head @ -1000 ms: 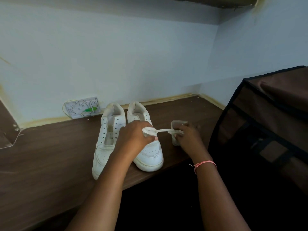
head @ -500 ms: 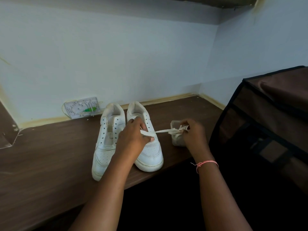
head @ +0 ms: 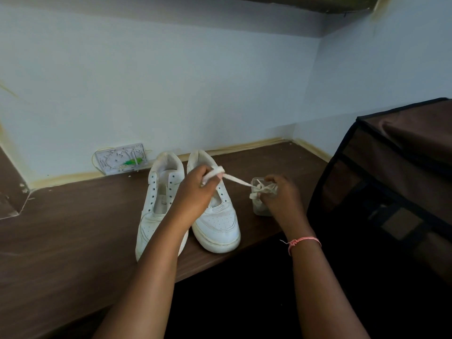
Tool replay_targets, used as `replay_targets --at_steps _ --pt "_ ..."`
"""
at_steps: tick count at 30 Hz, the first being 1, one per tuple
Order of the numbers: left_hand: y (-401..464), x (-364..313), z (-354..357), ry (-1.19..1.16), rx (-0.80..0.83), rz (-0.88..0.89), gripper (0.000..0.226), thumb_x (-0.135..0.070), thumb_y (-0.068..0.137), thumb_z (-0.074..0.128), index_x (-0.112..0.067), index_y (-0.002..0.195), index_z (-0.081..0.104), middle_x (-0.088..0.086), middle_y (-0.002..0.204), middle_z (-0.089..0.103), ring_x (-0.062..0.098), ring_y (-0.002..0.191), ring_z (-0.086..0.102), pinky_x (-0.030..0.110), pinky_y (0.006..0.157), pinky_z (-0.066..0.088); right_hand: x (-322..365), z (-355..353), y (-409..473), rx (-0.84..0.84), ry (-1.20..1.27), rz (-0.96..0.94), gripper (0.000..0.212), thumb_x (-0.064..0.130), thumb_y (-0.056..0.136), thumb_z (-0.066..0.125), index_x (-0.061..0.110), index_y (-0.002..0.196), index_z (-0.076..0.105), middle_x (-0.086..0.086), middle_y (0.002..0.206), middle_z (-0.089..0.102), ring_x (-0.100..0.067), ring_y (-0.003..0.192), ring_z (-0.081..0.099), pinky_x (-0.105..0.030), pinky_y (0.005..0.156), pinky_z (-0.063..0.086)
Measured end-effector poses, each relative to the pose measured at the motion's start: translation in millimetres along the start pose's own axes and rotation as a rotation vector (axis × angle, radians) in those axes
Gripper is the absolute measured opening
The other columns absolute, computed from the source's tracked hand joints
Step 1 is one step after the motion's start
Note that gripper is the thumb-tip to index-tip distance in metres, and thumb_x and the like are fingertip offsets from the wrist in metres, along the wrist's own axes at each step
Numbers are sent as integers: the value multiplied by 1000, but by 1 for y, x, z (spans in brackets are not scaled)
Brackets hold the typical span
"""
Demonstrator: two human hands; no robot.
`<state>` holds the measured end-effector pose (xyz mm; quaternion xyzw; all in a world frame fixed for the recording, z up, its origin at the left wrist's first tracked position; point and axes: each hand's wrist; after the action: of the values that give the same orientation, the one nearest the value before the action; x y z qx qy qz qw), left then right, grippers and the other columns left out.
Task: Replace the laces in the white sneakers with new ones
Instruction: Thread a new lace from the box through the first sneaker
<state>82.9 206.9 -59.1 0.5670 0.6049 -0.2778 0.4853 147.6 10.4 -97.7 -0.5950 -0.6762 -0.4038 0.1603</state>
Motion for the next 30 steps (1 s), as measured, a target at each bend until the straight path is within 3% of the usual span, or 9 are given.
replay_targets --at_steps 4,8,11,13,16,19,21,26,30 --pt "-2 -17 2 -899 50 -132 25 -18 103 41 -12 80 49 19 113 69 30 93 71 32 77 55 -1 2 -2 -44 -13 5 30 14 76 75 18 105 71 -1 107 60 -23 99 60 -38 87 51" --pt "1 -20 -9 -1435 135 -97 29 -20 103 37 -13 76 44 27 125 62 38 121 59 42 102 47 -4 5 -2 -17 -167 39 33 16 74 73 28 105 68 1 115 61 -28 111 52 -48 94 45" --pt "4 -19 -23 -1623 0 -1 33 -22 103 37 -9 76 52 19 108 70 37 115 63 46 103 46 -4 4 -2 6 -243 59 34 21 77 72 28 110 68 2 120 61 -31 117 47 -46 101 38" --pt "7 -16 -38 -1705 -140 53 35 -25 103 39 -12 75 56 9 84 67 28 88 71 43 88 57 -4 5 -4 18 -228 74 31 25 79 69 28 109 68 2 121 60 -32 120 45 -46 102 36" --pt "10 -7 -58 -1373 -407 27 25 -28 102 43 -21 78 50 -5 69 52 10 49 44 20 48 40 -4 5 -6 38 -249 67 26 28 82 62 31 108 68 3 123 58 -31 121 42 -46 104 32" --pt "9 10 -66 -323 -627 37 15 -30 97 54 -22 85 55 -10 74 55 5 58 49 24 54 37 -1 4 -7 51 -320 56 28 23 84 60 35 109 68 7 126 57 -27 122 37 -45 102 27" --pt "7 19 -57 119 -537 86 12 -37 92 63 -26 92 61 -9 85 61 8 76 58 26 66 45 1 6 -5 53 -321 41 28 21 82 62 34 106 69 8 123 57 -27 121 38 -46 101 29" --pt "-3 26 9 236 -114 161 47 -41 81 76 -28 125 63 -10 116 58 2 90 61 22 79 51 8 6 -5 130 -301 23 35 20 83 63 37 113 65 7 127 55 -28 124 37 -46 105 29" --pt "-11 34 43 434 -95 150 46 -39 84 72 -26 127 61 -7 125 55 16 107 60 39 91 51 11 4 -8 158 -283 12 36 27 79 67 40 113 64 9 131 54 -25 126 34 -42 105 22"
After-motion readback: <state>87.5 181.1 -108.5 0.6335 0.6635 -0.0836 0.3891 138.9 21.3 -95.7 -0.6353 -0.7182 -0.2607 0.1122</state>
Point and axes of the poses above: each hand's wrist, its own y-axis towards the middle knuckle, its own z-axis out of the palm, x = y × z
